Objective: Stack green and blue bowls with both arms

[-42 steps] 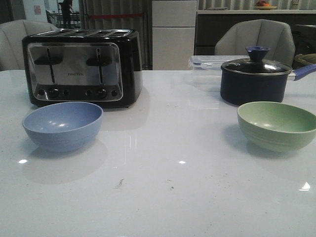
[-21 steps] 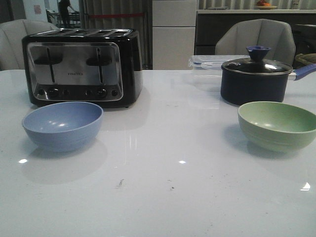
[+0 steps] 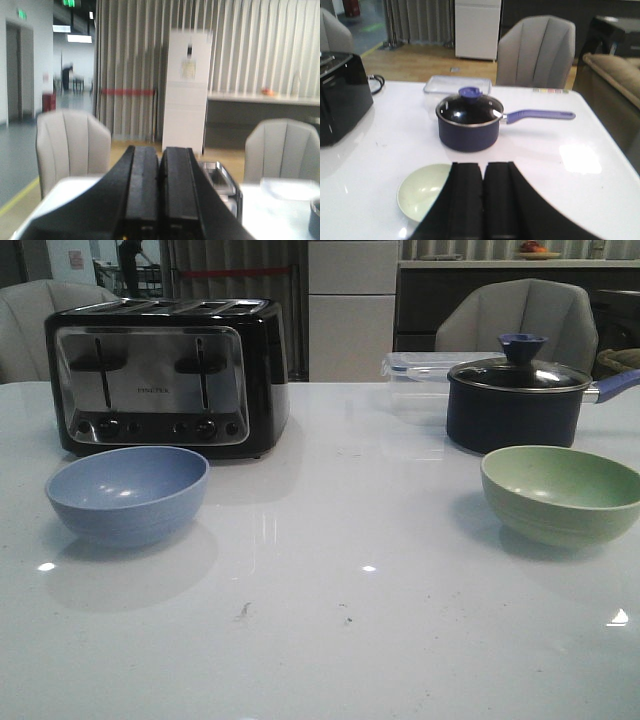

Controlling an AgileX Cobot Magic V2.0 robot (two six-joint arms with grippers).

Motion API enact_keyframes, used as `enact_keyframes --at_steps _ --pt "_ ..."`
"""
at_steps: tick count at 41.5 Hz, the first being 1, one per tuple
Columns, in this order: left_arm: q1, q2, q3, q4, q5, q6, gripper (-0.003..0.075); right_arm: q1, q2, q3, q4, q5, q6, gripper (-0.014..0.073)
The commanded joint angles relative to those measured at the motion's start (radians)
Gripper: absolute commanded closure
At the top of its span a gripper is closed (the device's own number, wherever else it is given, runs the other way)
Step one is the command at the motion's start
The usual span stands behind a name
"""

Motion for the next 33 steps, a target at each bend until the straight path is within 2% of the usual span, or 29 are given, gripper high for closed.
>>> enact_keyframes --at_steps 1,6,13,25,27,30,33 --pt "0.001 0.09 -0.068 0.0 0.063 -0.006 0.0627 -0.005 0.089 -0.055 -0.011 -0.015 -0.005 0.0538" --pt "0.001 0.166 -0.066 0.0 0.158 -0.006 0.0627 -0.005 0.17 -0.056 -0.011 0.023 -0.005 0.0538" --pt "0.001 0.253 -0.035 -0.009 0.225 -0.006 0.0627 -0.005 0.272 -0.055 -0.011 0.057 -0.005 0.0538" --pt "0.001 0.347 -0.009 0.01 0.228 0.0 0.0626 -0.005 0.431 -0.055 -0.011 0.058 -0.005 0.0532" --pt "0.001 0.358 -0.009 0.028 0.228 0.0 0.0609 -0.005 0.455 -0.055 -0.011 0.058 -0.005 0.0505" --pt "0.001 0.372 -0.009 0.056 0.228 0.0 0.0538 -0.005 0.496 -0.055 -0.011 0.057 -0.005 0.0398" --pt "0.001 0.385 -0.009 0.071 0.228 0.0 0.0396 -0.005 0.534 -0.055 -0.011 0.05 -0.005 0.0252"
